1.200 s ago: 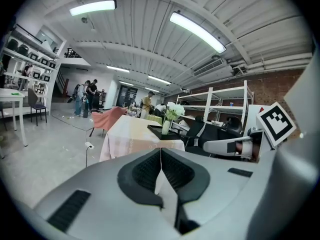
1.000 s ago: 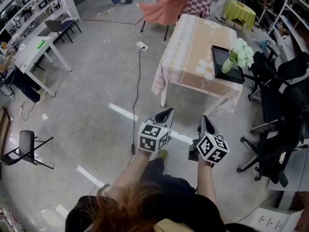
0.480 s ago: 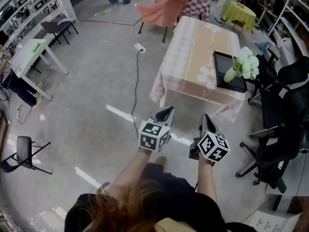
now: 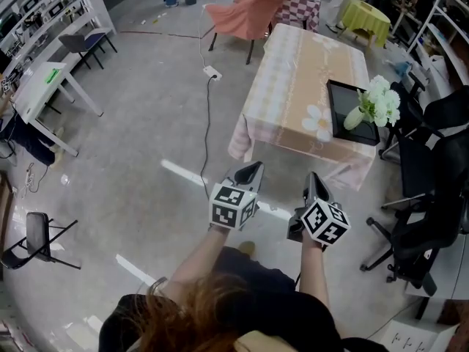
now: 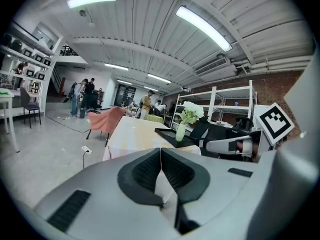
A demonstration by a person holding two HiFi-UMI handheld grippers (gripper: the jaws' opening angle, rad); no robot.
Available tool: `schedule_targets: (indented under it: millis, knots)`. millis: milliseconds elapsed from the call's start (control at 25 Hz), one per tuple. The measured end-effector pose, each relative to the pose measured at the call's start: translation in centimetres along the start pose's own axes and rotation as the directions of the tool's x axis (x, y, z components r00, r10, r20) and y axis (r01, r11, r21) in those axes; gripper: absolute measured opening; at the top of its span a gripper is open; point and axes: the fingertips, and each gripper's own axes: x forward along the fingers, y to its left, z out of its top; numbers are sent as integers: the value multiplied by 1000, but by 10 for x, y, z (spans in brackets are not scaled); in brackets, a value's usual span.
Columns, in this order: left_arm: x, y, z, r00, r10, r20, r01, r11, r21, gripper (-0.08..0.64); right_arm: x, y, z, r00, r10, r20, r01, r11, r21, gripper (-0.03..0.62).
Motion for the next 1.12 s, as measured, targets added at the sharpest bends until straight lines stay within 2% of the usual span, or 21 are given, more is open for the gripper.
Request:
schedule_targets:
  millis: [280,680,1120]
  knots:
    - [4,8,-1,1000,5,-5,-5,1000,-7,12,13,1,0,1000,4,-12,-4,1000,-3,5]
    - [-16,27,-6,998,64,-2,-64,998,-27,12,12,7,-1,1000,20,-20,-20,1000,-2,5]
    - [-20,31,-4,996,85,5,-84,996,-30,12,12,10,0,999,37,-13,-37,999,9,5]
